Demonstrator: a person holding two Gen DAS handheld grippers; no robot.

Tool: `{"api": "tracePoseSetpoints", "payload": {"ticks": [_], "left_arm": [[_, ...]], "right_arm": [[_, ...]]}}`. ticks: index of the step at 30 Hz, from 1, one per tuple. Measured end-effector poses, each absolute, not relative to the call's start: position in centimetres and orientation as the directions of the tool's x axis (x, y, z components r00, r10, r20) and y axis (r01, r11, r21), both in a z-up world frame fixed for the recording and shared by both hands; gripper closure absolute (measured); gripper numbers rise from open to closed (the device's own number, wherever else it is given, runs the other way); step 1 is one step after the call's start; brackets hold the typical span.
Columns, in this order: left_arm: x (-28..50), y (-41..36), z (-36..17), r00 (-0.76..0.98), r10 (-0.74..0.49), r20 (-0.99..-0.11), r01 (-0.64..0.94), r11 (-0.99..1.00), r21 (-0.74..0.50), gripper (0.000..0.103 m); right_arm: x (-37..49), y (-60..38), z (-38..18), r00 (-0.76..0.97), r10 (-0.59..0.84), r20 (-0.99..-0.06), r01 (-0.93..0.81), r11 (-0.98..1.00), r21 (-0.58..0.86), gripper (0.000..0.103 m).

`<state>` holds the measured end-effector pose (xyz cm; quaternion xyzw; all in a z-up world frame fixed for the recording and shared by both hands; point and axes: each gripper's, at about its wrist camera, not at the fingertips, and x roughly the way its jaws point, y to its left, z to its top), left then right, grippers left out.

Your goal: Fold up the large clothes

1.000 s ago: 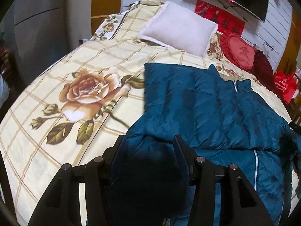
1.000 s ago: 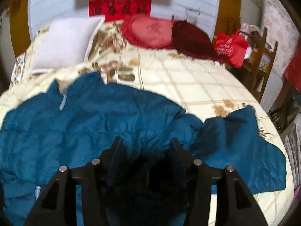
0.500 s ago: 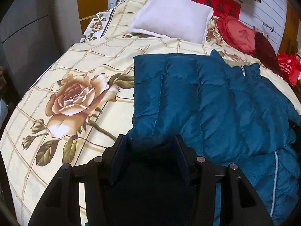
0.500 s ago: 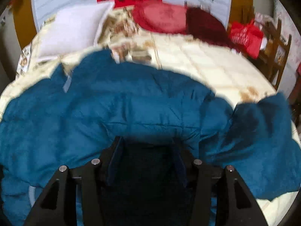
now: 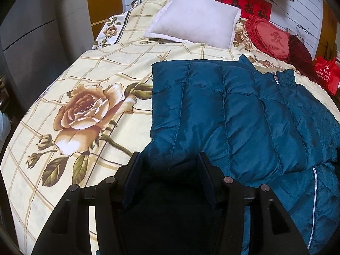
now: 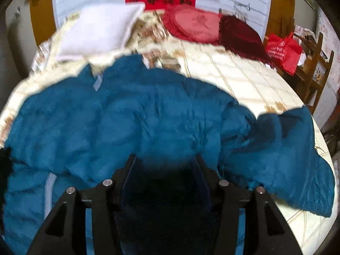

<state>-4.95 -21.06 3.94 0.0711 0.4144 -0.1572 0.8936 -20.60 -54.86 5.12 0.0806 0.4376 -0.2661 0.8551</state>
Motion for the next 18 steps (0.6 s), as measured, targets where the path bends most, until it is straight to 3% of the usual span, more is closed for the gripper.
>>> {"api": "tracePoseSetpoints", "payload": {"ticks": [7,11,18], "left_arm": [[-6.2,-20.6,5.2,0.623,-0.242,-0.744,0.346,0.938,-0.016,0.039],[-7.8,-20.8,6.7,0.647,-0.280,-0.709,0.367,0.930,-0.032,0.039],[-11.0,-21.8,8.9,0.655,-0.341,-0.674,0.422,0.905,-0.049,0.039]], "right_arm": [[-22.7,-54.7,6.4,0.527,-0.350,-0.774,0.527,0.850,-0.025,0.045],[-24.3,-53.6,7.6,0.548,-0.349,-0.760,0.517,0.856,-0.020,0.035],[-26.0,-51.7,8.6,0.574,-0.332,-0.749,0.492,0.871,-0.009,0.030]]}}
